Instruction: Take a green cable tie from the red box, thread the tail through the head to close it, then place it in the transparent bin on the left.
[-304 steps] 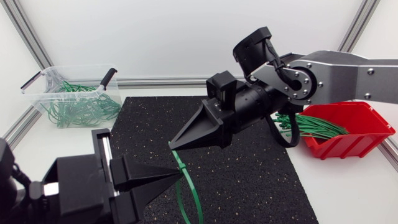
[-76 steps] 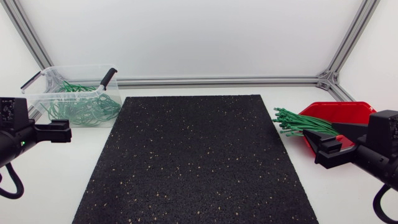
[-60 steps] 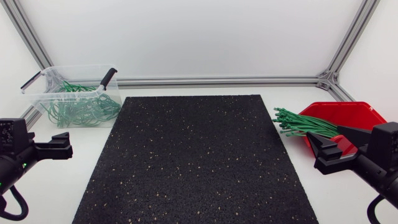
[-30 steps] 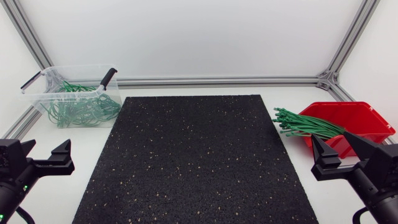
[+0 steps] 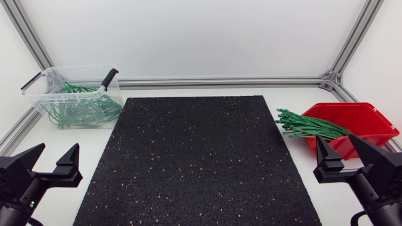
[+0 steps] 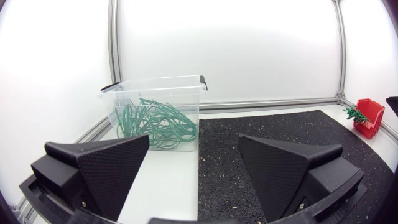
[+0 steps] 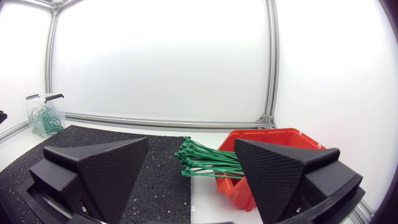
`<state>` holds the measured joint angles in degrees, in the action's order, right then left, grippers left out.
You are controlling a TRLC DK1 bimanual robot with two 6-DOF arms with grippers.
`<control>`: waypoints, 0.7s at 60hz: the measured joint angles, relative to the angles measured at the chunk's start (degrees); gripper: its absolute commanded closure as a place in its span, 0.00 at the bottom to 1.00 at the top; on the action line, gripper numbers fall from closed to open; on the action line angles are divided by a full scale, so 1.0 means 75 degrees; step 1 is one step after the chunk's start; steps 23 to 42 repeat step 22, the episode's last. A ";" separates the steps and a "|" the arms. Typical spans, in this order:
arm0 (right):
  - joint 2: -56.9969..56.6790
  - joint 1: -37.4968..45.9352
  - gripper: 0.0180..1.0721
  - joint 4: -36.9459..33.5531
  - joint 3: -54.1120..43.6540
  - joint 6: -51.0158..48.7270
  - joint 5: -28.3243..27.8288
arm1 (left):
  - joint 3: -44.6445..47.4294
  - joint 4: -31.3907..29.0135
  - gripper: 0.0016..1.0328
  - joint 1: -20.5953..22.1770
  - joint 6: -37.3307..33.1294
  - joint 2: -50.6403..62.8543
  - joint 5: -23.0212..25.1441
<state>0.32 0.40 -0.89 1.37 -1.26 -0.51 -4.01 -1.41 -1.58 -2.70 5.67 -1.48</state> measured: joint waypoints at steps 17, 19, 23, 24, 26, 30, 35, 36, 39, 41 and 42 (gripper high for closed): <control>0.0000 0.0000 0.05 0.0000 0.0000 0.0000 -0.0003 | 0.0204 0.0224 0.04 0.0175 0.0195 -0.0702 0.0140; 0.0000 0.0000 0.05 0.0000 0.0000 0.0000 -0.0003 | 0.0210 0.0227 0.04 0.0175 0.0195 -0.0708 0.0140; 0.0000 0.0000 0.05 0.0000 0.0000 0.0000 -0.0003 | 0.0210 0.0230 0.04 0.0175 0.0195 -0.0708 0.0140; 0.0000 0.0000 0.05 0.0000 0.0000 0.0000 -0.0003 | 0.0210 0.0230 0.04 0.0175 0.0195 -0.0708 0.0140; 0.0000 0.0000 0.05 0.0000 0.0000 0.0000 -0.0003 | 0.0210 0.0230 0.04 0.0175 0.0195 -0.0708 0.0140; 0.0000 0.0000 0.05 0.0000 0.0000 0.0000 -0.0003 | 0.0210 0.0230 0.04 0.0175 0.0195 -0.0708 0.0140; 0.0000 0.0000 0.05 0.0000 0.0000 0.0000 -0.0003 | 0.0210 0.0230 0.04 0.0175 0.0195 -0.0708 0.0140; 0.0000 0.0000 0.05 0.0000 0.0000 0.0000 -0.0003 | 0.0210 0.0230 0.04 0.0175 0.0195 -0.0708 0.0140; 0.0000 0.0000 0.05 0.0000 0.0000 0.0000 -0.0003 | 0.0210 0.0230 0.04 0.0175 0.0195 -0.0708 0.0140; 0.0000 0.0000 0.05 0.0000 0.0000 0.0000 -0.0003 | 0.0210 0.0230 0.04 0.0175 0.0195 -0.0708 0.0140; 0.0000 0.0000 0.05 0.0000 0.0000 0.0000 -0.0003 | 0.0210 0.0230 0.04 0.0175 0.0195 -0.0708 0.0140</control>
